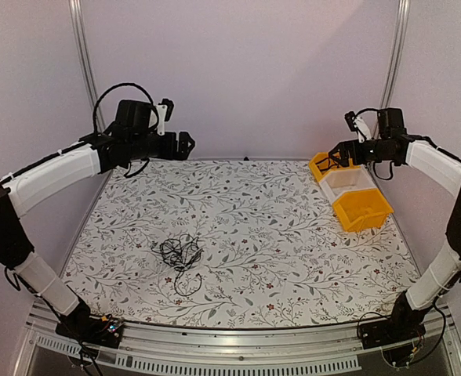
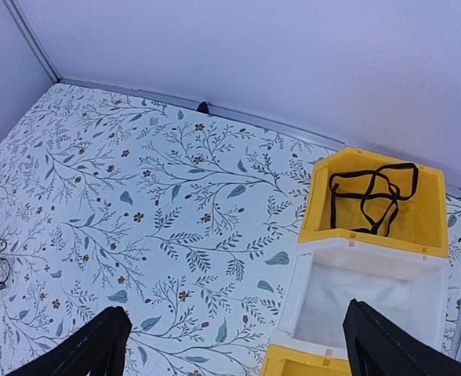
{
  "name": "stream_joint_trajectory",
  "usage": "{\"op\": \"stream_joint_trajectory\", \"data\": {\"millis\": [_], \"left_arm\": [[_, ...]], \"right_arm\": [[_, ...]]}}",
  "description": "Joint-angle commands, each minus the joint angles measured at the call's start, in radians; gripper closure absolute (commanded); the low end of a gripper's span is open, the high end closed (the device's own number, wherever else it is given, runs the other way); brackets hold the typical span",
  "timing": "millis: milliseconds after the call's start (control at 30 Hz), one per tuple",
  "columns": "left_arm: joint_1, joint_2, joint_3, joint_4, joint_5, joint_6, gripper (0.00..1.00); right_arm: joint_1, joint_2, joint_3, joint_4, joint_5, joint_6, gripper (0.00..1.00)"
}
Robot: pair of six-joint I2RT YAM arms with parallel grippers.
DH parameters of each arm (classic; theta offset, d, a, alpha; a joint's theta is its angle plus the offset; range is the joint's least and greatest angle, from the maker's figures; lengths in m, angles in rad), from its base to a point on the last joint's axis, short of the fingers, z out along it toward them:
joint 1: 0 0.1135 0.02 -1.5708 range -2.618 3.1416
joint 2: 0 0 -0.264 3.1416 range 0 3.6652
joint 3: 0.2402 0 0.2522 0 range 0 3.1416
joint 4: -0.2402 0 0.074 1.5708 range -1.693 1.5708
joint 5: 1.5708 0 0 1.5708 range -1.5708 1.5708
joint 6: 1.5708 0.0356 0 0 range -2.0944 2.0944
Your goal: Untangle the cables
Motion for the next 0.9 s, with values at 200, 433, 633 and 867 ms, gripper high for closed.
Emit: {"op": "stream_joint_trajectory", "data": {"millis": [200,433,633,867], "left_arm": [[0.036,0.028,-0.034,-0.078,-0.326,-0.016,0.0],[0.027,-0.062,-0.219,-0.109,0.132,0.02,0.32],[0.019,-0.166,-0.43,-0.11,0.353,-0.091,0.47],[-0.033,-0.219,-0.536,-0.101,0.406,-0.198,0.49]], "right_arm": [[0.097,-0.134,0.016,-0.08,-0.163,-0.174,0.01],[0.161,-0.139,0.005,-0.076,-0.159,-0.319,0.01],[0.184,-0.121,-0.025,-0.14,-0.454,-0.363,0.22],[0.417,-0.01,-0.06,-0.113,-0.429,-0.3,0.43]]}}
